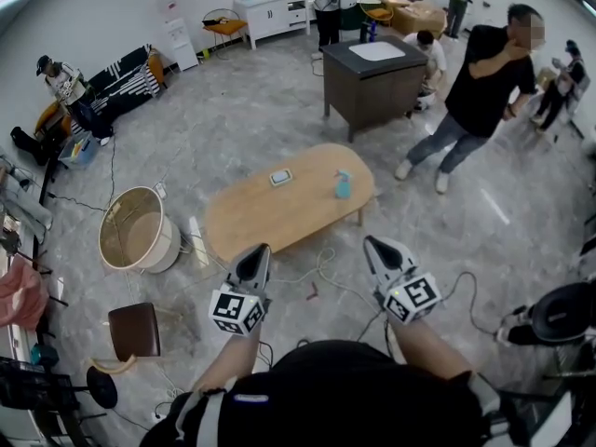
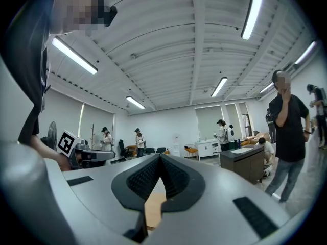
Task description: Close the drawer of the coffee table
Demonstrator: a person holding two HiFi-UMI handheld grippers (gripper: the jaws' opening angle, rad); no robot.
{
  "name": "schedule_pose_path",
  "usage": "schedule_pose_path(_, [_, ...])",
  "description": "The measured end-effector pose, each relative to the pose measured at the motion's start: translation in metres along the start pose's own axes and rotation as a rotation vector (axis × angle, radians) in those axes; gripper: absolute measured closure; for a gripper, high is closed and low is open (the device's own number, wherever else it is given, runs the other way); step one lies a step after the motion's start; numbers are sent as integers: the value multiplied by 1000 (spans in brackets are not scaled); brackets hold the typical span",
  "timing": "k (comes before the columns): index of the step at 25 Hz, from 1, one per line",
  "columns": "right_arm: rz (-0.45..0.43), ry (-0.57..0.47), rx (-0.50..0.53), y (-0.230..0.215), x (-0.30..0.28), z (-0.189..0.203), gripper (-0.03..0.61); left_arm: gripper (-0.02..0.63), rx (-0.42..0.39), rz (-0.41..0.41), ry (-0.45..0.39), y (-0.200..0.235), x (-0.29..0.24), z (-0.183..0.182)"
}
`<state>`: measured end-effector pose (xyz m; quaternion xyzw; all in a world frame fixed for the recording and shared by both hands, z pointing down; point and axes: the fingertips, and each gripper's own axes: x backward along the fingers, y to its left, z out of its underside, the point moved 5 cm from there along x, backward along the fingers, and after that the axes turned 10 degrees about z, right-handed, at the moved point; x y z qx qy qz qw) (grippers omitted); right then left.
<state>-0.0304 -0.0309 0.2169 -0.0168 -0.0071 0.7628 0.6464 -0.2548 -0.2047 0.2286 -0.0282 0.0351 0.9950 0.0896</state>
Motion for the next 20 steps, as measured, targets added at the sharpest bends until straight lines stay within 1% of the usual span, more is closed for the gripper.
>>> schedule_pose_path(12, [6, -14, 39, 2, 2, 0, 569, 603, -18, 10, -2, 2, -3, 0])
schedule_pose_path(20, [-1, 1, 16, 9, 0, -5, 569, 603, -7, 16, -2, 4, -4, -5])
